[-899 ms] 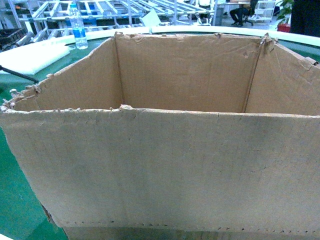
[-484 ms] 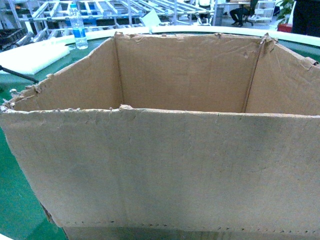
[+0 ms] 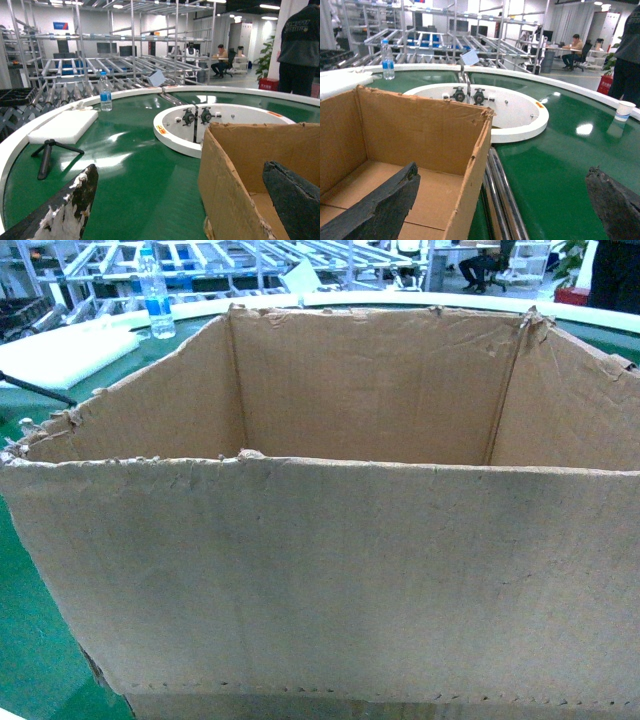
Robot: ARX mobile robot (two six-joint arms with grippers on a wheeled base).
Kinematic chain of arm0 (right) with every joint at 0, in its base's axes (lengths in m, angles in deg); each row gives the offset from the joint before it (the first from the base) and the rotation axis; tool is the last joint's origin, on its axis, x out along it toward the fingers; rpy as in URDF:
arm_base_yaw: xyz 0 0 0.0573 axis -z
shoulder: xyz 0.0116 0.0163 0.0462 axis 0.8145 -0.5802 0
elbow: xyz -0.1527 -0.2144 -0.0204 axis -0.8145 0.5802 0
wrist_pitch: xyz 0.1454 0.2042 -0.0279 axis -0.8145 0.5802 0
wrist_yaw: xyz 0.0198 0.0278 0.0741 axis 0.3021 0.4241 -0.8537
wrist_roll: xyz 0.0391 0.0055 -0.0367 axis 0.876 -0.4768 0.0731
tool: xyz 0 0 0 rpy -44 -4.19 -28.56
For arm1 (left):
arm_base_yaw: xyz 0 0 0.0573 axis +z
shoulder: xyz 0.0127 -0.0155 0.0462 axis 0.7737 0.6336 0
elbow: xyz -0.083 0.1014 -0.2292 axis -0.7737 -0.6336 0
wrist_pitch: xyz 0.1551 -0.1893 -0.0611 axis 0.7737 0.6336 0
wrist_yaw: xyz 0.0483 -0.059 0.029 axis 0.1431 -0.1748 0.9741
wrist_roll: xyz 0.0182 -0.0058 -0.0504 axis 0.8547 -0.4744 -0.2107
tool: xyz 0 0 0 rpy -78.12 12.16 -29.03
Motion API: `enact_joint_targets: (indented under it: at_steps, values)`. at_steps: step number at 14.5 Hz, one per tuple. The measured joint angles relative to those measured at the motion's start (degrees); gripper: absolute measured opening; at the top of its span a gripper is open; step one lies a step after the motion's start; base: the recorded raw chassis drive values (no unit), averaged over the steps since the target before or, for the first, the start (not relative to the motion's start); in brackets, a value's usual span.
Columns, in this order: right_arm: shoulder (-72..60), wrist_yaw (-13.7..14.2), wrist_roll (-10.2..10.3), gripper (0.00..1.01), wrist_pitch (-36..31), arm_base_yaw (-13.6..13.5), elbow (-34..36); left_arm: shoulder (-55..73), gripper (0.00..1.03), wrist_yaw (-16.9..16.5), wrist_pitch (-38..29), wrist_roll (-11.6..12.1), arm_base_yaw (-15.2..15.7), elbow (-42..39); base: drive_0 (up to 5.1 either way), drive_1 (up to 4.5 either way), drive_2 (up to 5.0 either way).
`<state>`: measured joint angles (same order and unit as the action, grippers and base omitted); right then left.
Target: Sort boxes to right shelf from conveyor
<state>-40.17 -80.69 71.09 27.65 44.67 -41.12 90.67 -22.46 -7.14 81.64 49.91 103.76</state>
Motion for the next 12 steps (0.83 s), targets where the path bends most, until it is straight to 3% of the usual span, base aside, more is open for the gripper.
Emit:
enact_joint_targets:
  at_steps: [3,4,6,8,10,12]
  values:
    - [-12.94,3.48,-6.8,0.98,-4.11,-6.78,-9.46,13.79,0.98,-0.26,-4.61,1.07,-1.31,9.05,0.0,0.0,0.0]
    - [-17.51,3.74,-8.98,0.98,-3.93,-7.93,-12.98,17.92,0.98,-2.12,-3.37,1.79,-2.12,12.04,0.0,0.0,0.0]
    - [-27.3,5.79,-11.1,0.98,-2.4,-8.57,-18.45,26.64,0.98,-6.43,-0.31,2.8,-3.91,17.75,0.0,0.0,0.0]
    - [-34.62,6.56,-11.1,0.98,2.03,-8.46,-22.12,33.44,0.98,-9.25,3.89,1.9,-5.09,23.67,0.0,0.0,0.0]
    - [-39.87,6.93,-10.47,0.98,6.05,-9.29,-26.08,38.91,0.98,-14.69,8.87,-1.64,-4.87,28.22,0.0,0.0,0.0]
    - [-44.74,7.74,-6.91,0.98,10.38,-10.16,-30.03,44.13,0.98,-17.18,14.58,-5.44,-4.37,31.28,0.0,0.0,0.0]
